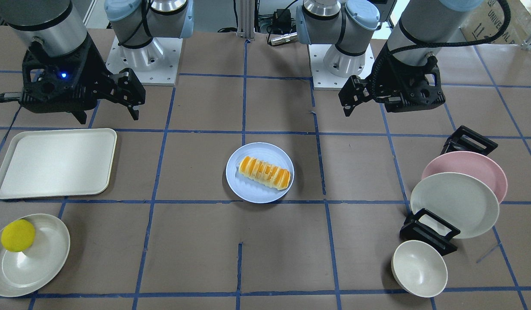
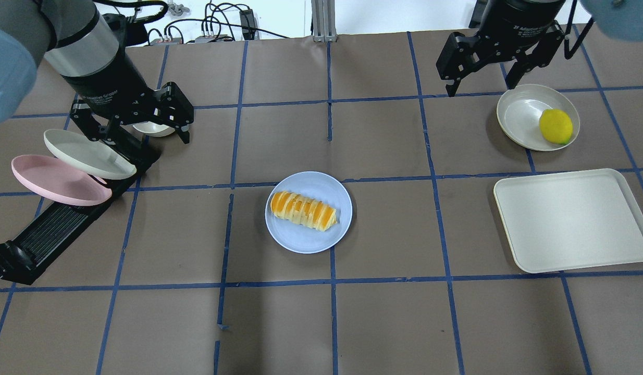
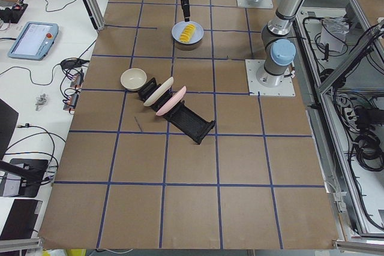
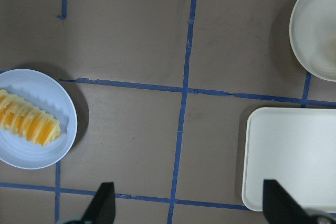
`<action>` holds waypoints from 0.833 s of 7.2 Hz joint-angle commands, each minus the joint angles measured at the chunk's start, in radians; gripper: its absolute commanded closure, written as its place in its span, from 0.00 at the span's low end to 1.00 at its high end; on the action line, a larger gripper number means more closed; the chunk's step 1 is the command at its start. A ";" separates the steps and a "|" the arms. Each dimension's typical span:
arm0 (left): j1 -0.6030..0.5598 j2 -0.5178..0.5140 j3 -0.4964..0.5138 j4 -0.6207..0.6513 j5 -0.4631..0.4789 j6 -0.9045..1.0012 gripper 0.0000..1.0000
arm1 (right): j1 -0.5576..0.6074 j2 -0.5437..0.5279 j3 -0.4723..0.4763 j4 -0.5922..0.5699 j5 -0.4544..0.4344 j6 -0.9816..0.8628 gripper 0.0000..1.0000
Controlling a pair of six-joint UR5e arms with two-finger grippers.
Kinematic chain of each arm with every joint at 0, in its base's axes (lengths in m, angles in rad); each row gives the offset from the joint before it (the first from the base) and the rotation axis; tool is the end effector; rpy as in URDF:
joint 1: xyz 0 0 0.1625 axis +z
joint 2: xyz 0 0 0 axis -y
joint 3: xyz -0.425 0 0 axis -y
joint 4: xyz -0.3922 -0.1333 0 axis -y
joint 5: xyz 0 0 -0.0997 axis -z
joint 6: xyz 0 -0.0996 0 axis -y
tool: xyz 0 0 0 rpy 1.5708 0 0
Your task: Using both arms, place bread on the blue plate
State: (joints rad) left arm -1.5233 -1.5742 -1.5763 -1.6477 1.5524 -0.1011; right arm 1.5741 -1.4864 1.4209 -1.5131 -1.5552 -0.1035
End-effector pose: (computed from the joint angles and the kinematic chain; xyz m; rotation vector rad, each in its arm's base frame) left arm -0.1120 -0.4903 0.4762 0.2330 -3.1139 -0.1348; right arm 0.1366 -0.5272 0.5129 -0.1670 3.1219 -0.0134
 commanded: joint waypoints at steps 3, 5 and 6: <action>0.000 -0.003 0.001 0.003 0.000 0.035 0.00 | 0.001 -0.046 0.042 -0.004 0.000 -0.002 0.01; 0.000 -0.003 0.001 0.003 0.000 0.035 0.00 | 0.001 -0.046 0.043 -0.007 0.000 -0.002 0.01; 0.000 -0.004 0.001 0.003 0.000 0.035 0.00 | 0.001 -0.046 0.043 -0.007 0.000 -0.002 0.01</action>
